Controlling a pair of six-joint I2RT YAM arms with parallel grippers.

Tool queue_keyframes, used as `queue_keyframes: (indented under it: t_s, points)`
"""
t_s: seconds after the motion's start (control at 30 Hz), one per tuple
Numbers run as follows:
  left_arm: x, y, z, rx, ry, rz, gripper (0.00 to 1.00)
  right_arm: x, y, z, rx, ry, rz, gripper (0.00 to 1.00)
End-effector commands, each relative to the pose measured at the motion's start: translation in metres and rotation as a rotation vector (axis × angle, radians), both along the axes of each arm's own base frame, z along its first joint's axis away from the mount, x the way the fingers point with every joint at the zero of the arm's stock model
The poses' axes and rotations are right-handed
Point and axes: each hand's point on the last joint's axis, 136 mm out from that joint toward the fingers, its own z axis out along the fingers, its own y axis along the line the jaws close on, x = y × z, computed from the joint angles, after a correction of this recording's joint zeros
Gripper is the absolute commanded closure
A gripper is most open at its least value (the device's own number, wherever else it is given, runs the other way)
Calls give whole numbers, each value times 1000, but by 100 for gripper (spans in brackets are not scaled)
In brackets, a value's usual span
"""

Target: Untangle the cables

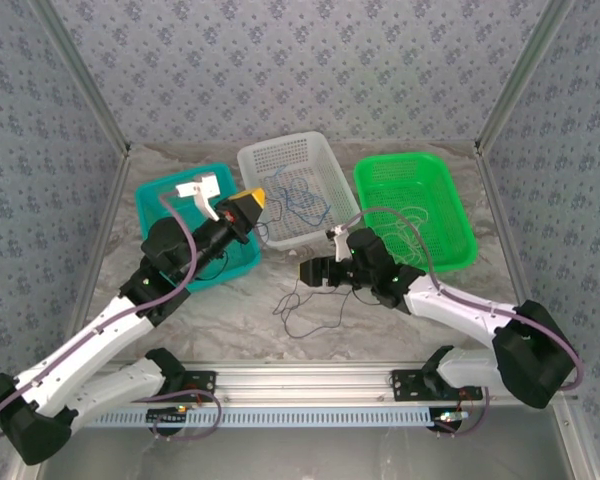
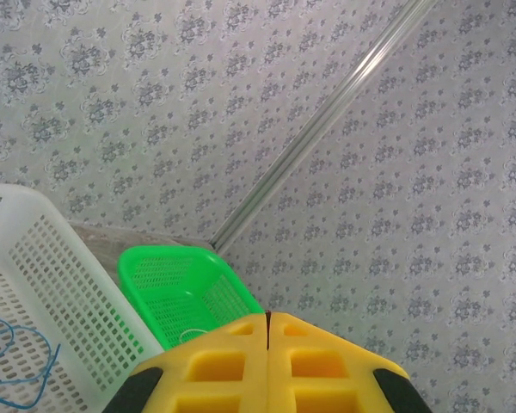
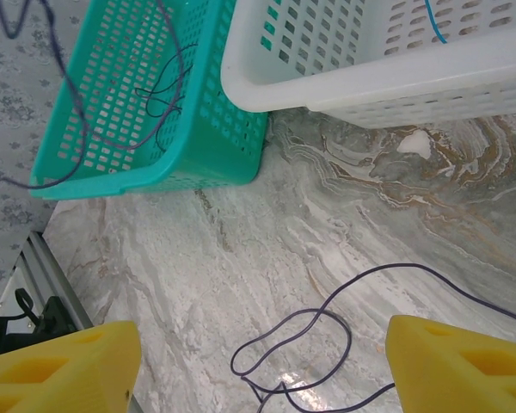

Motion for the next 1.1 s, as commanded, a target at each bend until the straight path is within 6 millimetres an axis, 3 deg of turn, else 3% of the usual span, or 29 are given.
queue_keyframes:
  t_s: [0.0,0.37,0.63,0.8,1.07]
  points:
    - [-9,7,43,-72,-100,3,100,10,7,15,21,-48,-12,23]
    - [-10,9,46,-79,-105,12,100,7,21,19,44,-69,30,23]
    - [-11,6,50,-90,-117,-2,100,12,19,14,22,-70,9,42]
    - [-15,5,53,-90,-128,-15,100,18,18,7,-7,-75,-7,28]
    - [-22,11,53,-77,-132,-18,100,37,12,19,13,-149,-26,21]
